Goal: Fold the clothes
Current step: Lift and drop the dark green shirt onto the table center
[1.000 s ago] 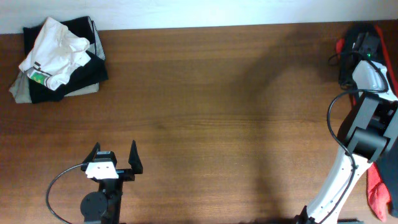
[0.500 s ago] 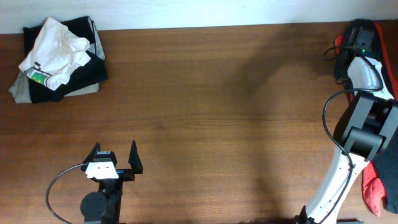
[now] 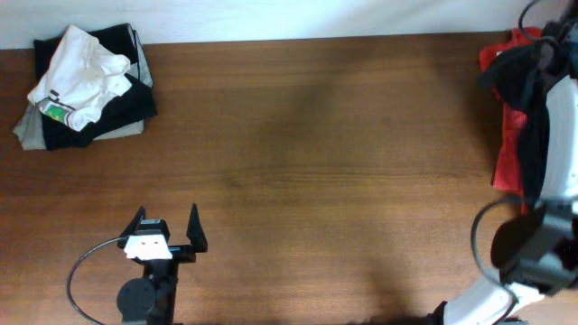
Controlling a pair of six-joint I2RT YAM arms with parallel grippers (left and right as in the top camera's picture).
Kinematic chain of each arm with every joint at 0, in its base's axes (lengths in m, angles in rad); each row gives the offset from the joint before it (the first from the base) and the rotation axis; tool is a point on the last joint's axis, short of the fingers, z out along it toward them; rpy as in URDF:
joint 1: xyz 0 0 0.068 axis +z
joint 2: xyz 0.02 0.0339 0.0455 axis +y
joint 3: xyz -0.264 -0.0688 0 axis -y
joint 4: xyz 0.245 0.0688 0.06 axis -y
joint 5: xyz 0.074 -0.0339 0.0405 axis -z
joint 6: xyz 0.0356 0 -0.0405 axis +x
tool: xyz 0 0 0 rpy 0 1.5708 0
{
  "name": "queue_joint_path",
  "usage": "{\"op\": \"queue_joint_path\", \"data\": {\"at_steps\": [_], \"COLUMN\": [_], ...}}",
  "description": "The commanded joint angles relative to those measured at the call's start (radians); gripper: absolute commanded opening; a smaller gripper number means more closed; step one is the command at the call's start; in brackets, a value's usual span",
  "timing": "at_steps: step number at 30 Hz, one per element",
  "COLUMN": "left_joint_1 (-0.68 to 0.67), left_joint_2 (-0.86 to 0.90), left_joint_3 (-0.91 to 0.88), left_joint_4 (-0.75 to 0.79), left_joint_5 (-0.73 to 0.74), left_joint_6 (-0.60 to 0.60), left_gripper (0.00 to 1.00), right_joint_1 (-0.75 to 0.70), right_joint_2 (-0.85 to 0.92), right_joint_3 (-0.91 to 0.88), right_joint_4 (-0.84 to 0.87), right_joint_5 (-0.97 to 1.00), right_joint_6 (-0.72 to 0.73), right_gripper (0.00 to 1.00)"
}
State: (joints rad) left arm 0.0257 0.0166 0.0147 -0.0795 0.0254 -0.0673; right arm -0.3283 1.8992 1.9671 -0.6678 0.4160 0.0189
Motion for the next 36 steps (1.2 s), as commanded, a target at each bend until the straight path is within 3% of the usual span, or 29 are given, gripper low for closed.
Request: {"op": "queue_joint_path", "data": {"at_steps": [1,8,16,21,22,23,24,29,30,31,36], "left_joint_1": [0.005,0.005,0.005,0.005,0.005,0.005,0.005,0.005,0.005,0.005,0.005], "left_joint_2": [-0.005,-0.005,-0.005,-0.005,-0.005,-0.005,-0.005,-0.005,-0.005,-0.005,-0.005], "left_joint_3": [-0.006,-0.006,-0.006,-0.006,-0.006,-0.006,-0.006,-0.006,-0.006,-0.006,-0.006], "left_joint_4": [-0.001,-0.001,-0.001,-0.001,-0.001,-0.001,-0.001,-0.001,-0.001,-0.001,-0.001], "left_joint_5": [0.0,0.001,0.0,0.0,0.0,0.001,0.0,0.0,0.0,0.0,0.001], "left_joint_6": [0.016,0.016,0.016,0.016,0.016,0.016,0.016,0.016,0.016,0.016,0.016], "left_gripper": [0.99,0.99,0.99,0.99,0.99,0.99,0.99,0.99,0.99,0.99,0.99], "right_joint_1": [0.134,0.443,0.792,0.879,0.879,0.878,0.872,0.745,0.695,0.644,0.437], "right_joint_2": [-0.088,-0.054,0.186,0.193,0.184,0.172,0.159,0.056,0.03,0.01,0.013], "right_joint_3": [0.021,0.021,0.019,0.019,0.019,0.02,0.021,0.022,0.022,0.022,0.02], "right_joint_4": [-0.005,-0.048,-0.051,-0.089,-0.092,-0.096,-0.104,-0.187,-0.22,-0.258,-0.486], "right_joint_5": [-0.087,-0.29,-0.545,-0.544,-0.544,-0.544,-0.542,-0.418,-0.419,-0.418,-0.435], "right_joint_6": [0.016,0.018,0.076,0.076,0.076,0.076,0.073,0.064,0.064,0.064,0.065], "right_gripper": [0.04,0.04,0.08,0.09,0.21,0.5,0.64,0.7,0.89,0.95,0.99]}}
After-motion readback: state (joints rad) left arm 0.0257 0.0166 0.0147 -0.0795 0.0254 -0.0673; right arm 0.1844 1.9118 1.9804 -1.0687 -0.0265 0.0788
